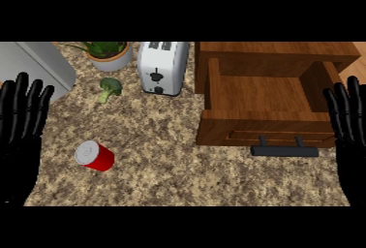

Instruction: Pick up the can, place it into the drawer and close the drawer

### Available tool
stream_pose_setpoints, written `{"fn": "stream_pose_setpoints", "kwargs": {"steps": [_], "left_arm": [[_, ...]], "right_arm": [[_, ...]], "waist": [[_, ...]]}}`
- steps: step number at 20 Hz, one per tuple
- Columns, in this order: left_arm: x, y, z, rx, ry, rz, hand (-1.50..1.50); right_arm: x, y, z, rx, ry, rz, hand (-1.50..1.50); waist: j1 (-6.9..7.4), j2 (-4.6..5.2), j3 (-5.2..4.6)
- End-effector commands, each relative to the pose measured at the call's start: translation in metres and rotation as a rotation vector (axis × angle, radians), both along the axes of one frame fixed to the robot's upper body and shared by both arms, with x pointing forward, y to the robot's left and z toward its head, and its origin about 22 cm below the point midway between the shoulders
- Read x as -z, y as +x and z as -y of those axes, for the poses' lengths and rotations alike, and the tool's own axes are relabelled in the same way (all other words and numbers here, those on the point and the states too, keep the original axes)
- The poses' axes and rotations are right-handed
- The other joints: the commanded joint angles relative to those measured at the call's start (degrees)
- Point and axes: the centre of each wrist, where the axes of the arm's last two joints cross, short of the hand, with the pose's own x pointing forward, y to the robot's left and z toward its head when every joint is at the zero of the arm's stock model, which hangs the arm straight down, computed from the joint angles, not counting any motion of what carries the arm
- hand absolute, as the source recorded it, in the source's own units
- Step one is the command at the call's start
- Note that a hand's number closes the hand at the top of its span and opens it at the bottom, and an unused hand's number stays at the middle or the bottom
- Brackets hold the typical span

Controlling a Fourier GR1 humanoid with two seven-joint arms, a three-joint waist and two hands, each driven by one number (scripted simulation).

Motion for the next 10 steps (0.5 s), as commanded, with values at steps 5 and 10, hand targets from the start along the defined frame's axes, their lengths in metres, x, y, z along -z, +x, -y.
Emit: {"fn": "stream_pose_setpoints", "kwargs": {"steps": [5,10], "left_arm": [[-0.002,-0.033,0.01,0.234,-0.023,0.048,-1.5],[0.024,-0.034,-0.004,0.08,0.05,-0.356,-1.5]], "right_arm": [[0.002,0.005,-0.001,0.031,0.011,0.037,-1.5],[0.018,-0.005,0.008,0.119,0.058,-0.297,-1.5]], "waist": [[-0.18,0.43,1.95],[-0.46,0.46,1.97]]}}
